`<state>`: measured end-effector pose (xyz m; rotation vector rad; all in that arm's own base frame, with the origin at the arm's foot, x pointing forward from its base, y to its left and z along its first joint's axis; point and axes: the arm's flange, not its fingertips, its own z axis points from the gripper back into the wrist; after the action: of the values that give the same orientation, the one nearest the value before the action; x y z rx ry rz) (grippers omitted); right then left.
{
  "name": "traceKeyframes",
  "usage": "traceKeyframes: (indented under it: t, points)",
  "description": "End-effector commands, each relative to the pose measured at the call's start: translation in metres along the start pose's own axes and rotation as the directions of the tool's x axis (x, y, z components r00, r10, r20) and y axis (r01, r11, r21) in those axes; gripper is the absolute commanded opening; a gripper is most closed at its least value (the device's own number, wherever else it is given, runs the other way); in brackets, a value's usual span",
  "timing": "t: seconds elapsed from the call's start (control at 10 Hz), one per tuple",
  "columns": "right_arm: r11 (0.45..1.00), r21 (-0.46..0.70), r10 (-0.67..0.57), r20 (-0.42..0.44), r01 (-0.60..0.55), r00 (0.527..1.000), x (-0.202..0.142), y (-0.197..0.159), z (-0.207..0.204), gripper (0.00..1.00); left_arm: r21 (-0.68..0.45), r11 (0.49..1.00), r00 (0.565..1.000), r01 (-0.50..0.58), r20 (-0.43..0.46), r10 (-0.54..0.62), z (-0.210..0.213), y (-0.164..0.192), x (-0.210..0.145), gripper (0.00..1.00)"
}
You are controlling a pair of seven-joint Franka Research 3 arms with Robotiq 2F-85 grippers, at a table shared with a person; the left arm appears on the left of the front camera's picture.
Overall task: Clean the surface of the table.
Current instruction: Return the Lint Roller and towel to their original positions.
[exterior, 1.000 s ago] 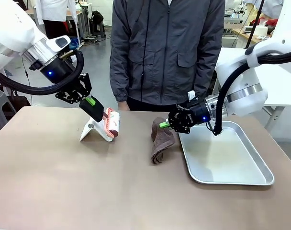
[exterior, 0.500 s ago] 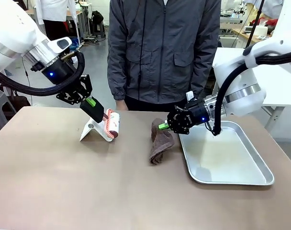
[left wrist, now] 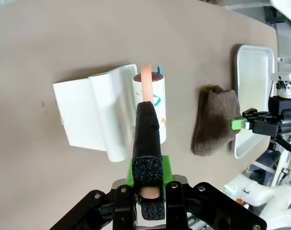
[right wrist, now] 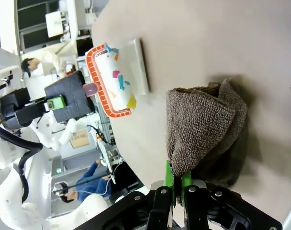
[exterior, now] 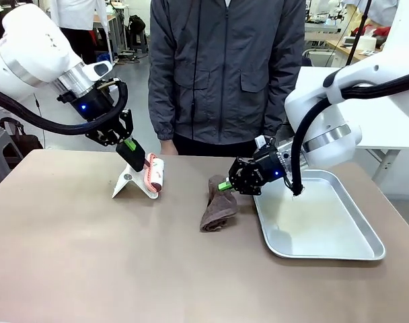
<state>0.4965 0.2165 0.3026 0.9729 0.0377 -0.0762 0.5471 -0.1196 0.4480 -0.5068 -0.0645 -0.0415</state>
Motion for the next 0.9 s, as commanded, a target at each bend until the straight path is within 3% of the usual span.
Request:
traceKeyframes:
  t: [0.0,0.8]
  points:
    - [0.999,-0.033,-0.025,0.023,0.026,0.999,0.004,0.008,-0.002,0.06,0.018,0.999,0.999,-0.050,0.009,0.050,0.001,-0.005,0.006,0.22]
    - [0.999,-0.028,-0.040,-0.013,0.040,0.999,0.008,0.006,-0.009,0.06,0.028,1.000,0.995,0.014,-0.102,-0.011,-0.009,-0.001,0.025,0.22]
